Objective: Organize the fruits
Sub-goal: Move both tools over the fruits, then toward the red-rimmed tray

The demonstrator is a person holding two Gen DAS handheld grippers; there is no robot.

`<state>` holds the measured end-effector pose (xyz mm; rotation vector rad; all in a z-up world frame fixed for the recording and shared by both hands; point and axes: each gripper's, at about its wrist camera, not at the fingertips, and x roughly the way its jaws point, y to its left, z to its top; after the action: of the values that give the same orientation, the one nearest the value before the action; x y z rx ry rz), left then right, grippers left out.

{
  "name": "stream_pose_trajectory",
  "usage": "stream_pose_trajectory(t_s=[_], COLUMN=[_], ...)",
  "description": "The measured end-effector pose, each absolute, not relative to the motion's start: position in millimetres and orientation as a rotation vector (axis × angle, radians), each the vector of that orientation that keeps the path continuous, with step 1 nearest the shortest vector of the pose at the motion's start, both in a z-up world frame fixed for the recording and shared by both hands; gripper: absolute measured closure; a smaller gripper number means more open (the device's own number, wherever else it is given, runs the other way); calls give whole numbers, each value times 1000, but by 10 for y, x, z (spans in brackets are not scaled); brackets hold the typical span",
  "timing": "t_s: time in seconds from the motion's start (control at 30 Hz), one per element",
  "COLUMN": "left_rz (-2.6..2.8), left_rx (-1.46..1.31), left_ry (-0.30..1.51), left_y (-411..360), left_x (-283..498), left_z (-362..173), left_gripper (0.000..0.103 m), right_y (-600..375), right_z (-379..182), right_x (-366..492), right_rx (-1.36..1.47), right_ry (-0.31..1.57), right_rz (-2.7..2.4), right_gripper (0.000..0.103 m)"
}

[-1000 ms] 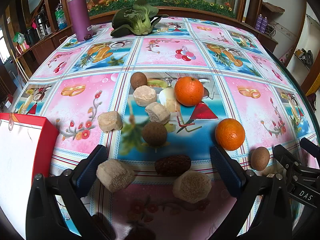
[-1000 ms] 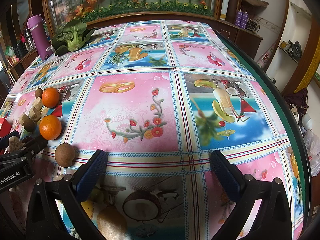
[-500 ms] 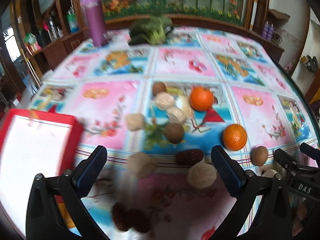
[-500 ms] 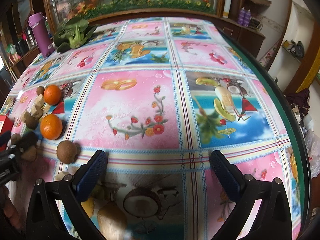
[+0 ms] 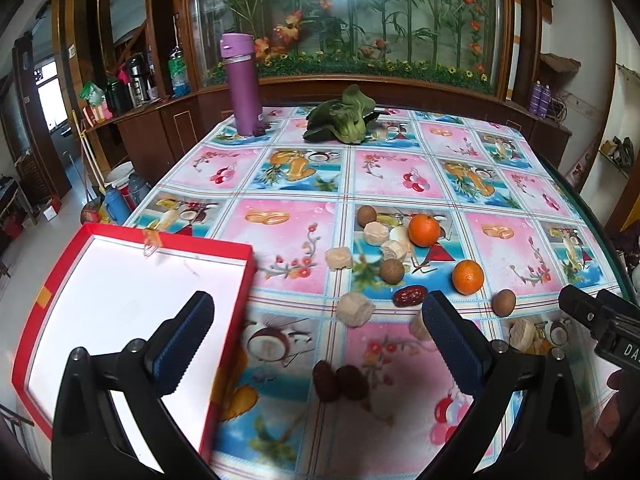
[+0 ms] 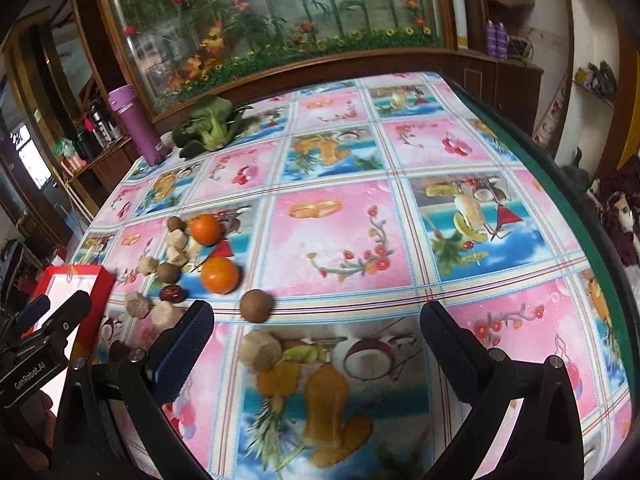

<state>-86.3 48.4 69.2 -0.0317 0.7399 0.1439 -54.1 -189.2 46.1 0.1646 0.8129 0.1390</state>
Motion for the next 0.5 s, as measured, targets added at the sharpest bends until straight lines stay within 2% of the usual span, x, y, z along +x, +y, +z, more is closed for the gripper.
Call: stream_pose_trajectory(t_s=[0.5], left_rz=[198], left_rx=[-25], left_ry=[720], left_y=[634], left_x=[-799], left_z=[732], left_gripper=[0], right_y=[-1532], right_z=[514], right_x=[-476], right_rx=[31], right_ry=[773], right_rz=[191], right_gripper=[1])
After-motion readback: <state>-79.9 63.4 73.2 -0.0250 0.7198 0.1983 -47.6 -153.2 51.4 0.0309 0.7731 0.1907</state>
